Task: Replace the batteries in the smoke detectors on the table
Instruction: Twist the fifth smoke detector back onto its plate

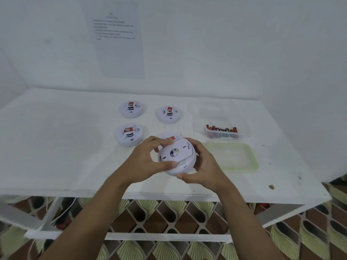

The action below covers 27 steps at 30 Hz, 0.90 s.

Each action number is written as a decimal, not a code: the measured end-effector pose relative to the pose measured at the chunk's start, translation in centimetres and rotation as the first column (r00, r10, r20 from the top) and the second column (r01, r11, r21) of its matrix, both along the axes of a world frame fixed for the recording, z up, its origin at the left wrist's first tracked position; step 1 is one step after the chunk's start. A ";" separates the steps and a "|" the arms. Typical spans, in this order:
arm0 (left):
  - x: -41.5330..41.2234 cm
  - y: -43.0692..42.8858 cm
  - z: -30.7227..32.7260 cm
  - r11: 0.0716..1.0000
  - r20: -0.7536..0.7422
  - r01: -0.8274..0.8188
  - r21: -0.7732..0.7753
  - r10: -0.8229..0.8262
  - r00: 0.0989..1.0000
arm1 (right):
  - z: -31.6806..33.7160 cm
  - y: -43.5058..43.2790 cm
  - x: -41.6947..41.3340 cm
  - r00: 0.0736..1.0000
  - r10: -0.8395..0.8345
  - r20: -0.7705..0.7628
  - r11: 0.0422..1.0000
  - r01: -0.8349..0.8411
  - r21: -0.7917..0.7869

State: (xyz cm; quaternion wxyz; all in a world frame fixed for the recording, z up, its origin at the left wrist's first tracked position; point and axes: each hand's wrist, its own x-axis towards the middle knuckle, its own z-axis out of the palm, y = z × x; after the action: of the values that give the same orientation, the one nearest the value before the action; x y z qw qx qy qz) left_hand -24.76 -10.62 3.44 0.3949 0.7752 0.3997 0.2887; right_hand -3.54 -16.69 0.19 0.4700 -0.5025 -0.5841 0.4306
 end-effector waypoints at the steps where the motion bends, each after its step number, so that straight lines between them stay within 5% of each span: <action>1: -0.2 0.0 0.0 1.000 -0.007 0.000 -0.011 0.000 1.000 | 0.1 0.1 -0.1 1.000 0.005 0.011 1.000 -0.005 0.003; 15: -1.5 0.3 -0.2 0.999 -0.051 0.030 -0.028 -0.031 0.998 | 0.5 0.8 -1.2 0.999 -0.003 0.040 1.000 0.002 0.017; 27: -2.3 0.7 -0.3 0.990 -0.081 0.138 -0.008 -0.138 0.987 | 1.5 1.5 -1.4 0.990 0.092 -0.111 0.996 -0.090 0.021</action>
State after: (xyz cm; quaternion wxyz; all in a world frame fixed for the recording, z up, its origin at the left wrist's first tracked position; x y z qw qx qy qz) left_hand -27.05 -9.94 3.11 0.3984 0.8115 0.3612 0.2285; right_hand -4.97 -15.16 1.73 0.4860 -0.4467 -0.5826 0.4742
